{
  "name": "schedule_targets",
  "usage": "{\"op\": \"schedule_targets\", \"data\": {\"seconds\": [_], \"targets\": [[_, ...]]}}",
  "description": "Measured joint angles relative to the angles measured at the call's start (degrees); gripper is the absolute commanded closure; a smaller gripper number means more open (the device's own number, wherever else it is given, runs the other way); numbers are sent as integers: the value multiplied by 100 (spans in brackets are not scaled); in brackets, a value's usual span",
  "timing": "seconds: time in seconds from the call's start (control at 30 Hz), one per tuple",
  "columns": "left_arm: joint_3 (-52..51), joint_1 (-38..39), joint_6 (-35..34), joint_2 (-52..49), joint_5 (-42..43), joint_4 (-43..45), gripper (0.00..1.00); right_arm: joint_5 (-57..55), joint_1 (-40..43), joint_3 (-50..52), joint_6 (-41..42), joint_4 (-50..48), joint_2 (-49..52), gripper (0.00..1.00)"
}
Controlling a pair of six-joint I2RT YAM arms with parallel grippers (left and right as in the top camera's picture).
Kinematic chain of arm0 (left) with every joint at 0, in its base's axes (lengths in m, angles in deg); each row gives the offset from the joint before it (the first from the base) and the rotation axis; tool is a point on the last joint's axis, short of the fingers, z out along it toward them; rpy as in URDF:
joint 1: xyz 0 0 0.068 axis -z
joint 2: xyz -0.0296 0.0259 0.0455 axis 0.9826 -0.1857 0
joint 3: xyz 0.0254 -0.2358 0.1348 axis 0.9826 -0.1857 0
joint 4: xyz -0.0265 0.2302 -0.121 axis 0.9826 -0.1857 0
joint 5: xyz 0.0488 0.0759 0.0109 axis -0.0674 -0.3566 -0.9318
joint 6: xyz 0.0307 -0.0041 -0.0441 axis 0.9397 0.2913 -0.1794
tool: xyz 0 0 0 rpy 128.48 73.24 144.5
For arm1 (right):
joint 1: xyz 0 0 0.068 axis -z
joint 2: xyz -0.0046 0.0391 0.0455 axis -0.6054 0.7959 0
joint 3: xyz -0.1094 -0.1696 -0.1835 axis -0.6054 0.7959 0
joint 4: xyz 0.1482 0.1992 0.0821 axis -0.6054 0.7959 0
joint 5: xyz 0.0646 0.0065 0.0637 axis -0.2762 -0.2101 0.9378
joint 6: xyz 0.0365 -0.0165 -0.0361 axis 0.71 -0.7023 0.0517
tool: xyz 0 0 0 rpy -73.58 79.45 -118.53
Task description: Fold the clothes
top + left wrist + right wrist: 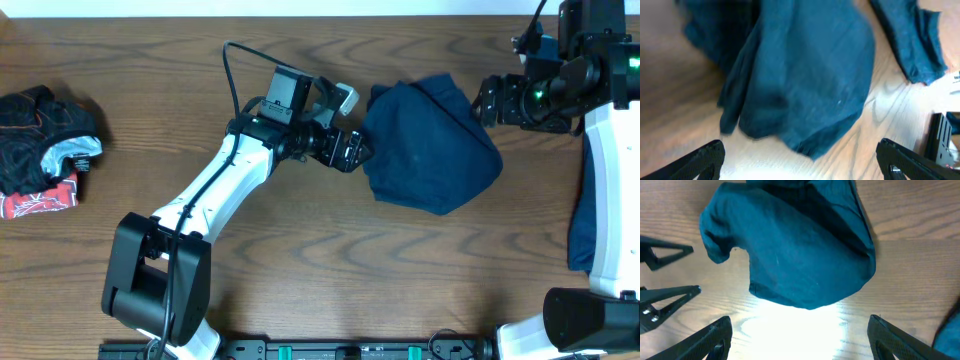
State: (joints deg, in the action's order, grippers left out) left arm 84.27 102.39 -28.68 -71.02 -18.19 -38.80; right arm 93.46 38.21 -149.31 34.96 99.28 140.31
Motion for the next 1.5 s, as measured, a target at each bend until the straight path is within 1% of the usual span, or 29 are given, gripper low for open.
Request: {"op": "schedule_targets", "data": {"seconds": [0.33,0.67,1.03,1.17,1.5], "targets": [[0,0,238,-122,149,387,2,4,0,-2,-26,72,0,15],[0,33,114,-1043,291,802,2,214,0,-2,-92,94,0,16],[2,37,90,-1051,284,935,2,258,0,0,-94,76,0,16],[2,37,-52,-1051,120,909,2,260,0,-2,-94,68,0,15],[2,37,-153,-957,-61,807,2,260,0,0,-98,61,0,16]]}}
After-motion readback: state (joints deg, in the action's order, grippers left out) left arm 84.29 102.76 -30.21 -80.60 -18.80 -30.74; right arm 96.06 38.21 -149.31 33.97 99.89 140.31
